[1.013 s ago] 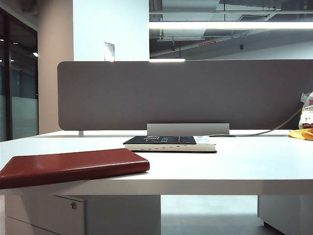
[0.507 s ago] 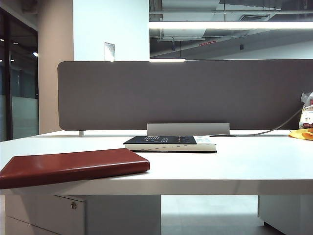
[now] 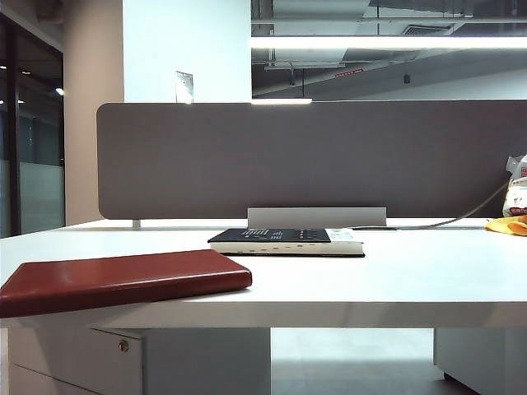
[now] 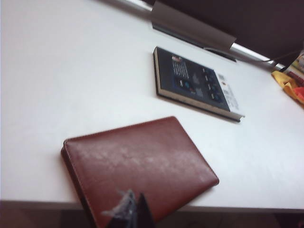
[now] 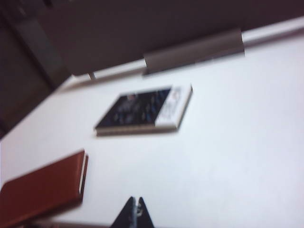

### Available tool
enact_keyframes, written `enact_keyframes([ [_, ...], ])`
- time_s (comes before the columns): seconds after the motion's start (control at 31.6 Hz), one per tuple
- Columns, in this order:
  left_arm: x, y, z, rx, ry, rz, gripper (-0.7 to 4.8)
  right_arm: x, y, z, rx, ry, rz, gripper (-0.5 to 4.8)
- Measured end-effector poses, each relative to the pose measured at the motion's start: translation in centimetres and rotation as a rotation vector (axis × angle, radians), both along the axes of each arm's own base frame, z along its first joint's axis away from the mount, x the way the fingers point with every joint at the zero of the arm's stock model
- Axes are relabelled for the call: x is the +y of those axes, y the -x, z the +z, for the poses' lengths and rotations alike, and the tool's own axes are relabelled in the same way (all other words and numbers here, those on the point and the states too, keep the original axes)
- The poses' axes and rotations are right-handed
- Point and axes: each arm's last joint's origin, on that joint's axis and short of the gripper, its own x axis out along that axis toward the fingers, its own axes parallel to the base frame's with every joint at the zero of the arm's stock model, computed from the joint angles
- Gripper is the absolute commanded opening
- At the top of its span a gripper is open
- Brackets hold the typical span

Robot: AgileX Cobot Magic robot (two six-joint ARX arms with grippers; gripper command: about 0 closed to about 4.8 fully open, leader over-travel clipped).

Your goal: Pick up the red book and place it on top of the black book.

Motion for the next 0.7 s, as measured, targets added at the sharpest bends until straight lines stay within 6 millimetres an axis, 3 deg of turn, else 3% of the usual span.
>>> enact_keyframes([
  [0.35, 0.0, 0.1, -0.3, 0.031, -0.023, -0.007, -0.06, 0.6, -1.8, 4.5, 0.129, 0.029, 0.148, -0.03],
  [0.44, 0.0, 0.1, -0.4, 0.038, -0.023, -0.007, -0.06, 1.2, -2.8, 5.4, 0.171, 0.020, 0.255, -0.03],
  [0.7, 0.0, 0.2, -0.6, 0.053, -0.022, -0.008, -0.06, 4.1, -5.3, 4.5, 0.356, 0.049, 0.463, -0.03],
])
